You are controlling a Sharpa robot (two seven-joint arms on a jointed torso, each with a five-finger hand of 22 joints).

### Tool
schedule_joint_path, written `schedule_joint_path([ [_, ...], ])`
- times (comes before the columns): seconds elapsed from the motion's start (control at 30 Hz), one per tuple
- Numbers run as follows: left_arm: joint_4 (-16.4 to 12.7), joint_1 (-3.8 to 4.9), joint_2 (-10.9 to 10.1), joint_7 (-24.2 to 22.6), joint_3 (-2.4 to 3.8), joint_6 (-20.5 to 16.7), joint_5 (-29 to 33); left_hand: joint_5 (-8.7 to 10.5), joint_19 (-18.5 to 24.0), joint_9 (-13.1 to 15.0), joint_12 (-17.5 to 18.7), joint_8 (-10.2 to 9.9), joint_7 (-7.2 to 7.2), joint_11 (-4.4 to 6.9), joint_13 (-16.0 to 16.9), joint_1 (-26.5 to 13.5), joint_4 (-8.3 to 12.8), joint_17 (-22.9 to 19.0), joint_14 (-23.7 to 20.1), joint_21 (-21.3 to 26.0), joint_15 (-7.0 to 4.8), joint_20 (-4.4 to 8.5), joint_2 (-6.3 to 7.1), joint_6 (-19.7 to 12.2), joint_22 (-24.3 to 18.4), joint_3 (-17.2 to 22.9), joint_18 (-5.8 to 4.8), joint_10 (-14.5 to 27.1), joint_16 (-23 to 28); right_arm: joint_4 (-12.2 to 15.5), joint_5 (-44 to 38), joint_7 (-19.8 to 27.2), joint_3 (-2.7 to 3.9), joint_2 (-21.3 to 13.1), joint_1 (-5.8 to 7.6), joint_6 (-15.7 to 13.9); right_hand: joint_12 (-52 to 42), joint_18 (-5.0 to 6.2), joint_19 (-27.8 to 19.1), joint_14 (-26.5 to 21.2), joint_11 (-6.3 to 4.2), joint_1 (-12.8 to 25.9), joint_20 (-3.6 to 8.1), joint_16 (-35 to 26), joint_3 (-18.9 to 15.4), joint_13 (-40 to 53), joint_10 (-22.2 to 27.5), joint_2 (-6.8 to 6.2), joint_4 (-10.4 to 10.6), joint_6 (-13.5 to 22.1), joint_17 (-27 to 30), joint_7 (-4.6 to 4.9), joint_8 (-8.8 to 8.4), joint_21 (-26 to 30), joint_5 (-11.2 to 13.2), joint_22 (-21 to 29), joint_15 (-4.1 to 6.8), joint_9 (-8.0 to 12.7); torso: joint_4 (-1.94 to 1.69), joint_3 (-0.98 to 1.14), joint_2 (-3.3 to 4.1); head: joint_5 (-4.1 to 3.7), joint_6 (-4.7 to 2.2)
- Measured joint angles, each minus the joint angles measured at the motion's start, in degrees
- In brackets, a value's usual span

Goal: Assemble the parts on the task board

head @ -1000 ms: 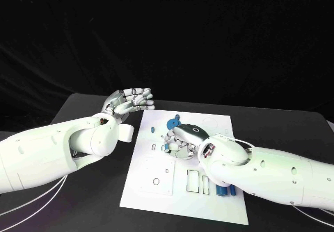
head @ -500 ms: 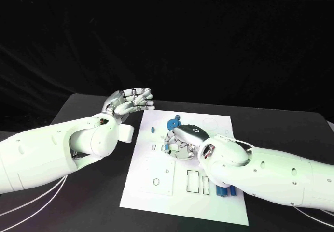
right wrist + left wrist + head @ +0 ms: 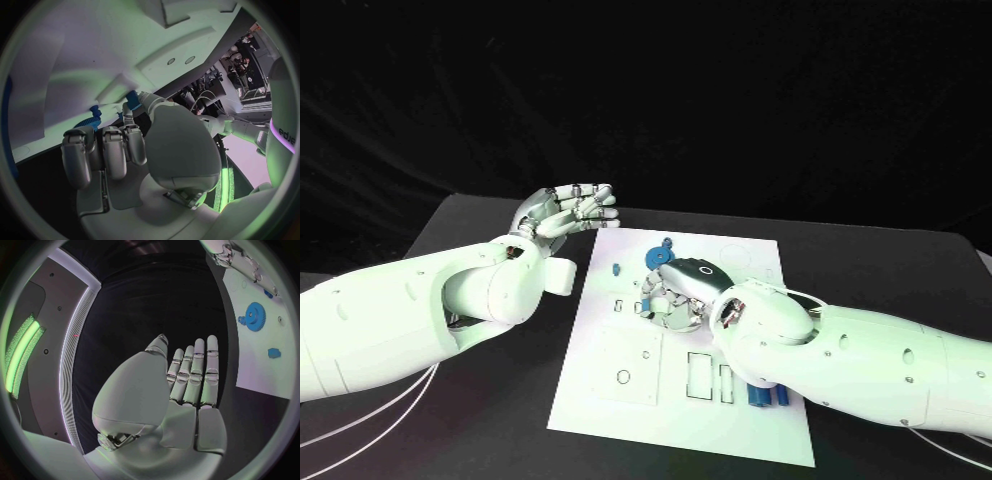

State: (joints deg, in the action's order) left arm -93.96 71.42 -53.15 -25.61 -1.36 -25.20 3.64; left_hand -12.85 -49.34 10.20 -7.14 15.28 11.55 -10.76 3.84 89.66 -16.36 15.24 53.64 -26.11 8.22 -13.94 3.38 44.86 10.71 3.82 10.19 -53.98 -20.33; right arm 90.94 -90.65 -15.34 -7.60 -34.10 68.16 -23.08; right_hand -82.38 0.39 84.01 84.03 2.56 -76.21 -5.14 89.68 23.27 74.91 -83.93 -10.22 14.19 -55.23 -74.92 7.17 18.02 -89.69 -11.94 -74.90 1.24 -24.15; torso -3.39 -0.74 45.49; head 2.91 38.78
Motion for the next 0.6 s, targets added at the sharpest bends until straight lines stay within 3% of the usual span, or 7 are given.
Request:
schedule_joint_path([
  [0.6, 0.02, 0.0, -0.06, 0.08, -0.01, 0.03, 0.0, 0.0, 0.0, 0.01, 0.0, 0.0, 0.0, 0.0, 0.0, 0.0, 0.0, -0.01, 0.0, 0.0, 0.0, 0.0, 0.0, 0.0, 0.0, 0.0, 0.0, 0.0, 0.0, -0.17, -0.36, -0.93, -0.15, 0.01, -0.2, 0.01, 0.87, 0.0, 0.0, -0.01, 0.82, 0.98, 0.0, 0.0, -0.43, 0.0, 0.82, -0.97, 0.68, 2.57, 0.01, 0.96, -1.53, 0.0, -0.28, -0.04, -0.43, 0.91, 0.05, 0.04, -0.01, 0.05, -0.1],
])
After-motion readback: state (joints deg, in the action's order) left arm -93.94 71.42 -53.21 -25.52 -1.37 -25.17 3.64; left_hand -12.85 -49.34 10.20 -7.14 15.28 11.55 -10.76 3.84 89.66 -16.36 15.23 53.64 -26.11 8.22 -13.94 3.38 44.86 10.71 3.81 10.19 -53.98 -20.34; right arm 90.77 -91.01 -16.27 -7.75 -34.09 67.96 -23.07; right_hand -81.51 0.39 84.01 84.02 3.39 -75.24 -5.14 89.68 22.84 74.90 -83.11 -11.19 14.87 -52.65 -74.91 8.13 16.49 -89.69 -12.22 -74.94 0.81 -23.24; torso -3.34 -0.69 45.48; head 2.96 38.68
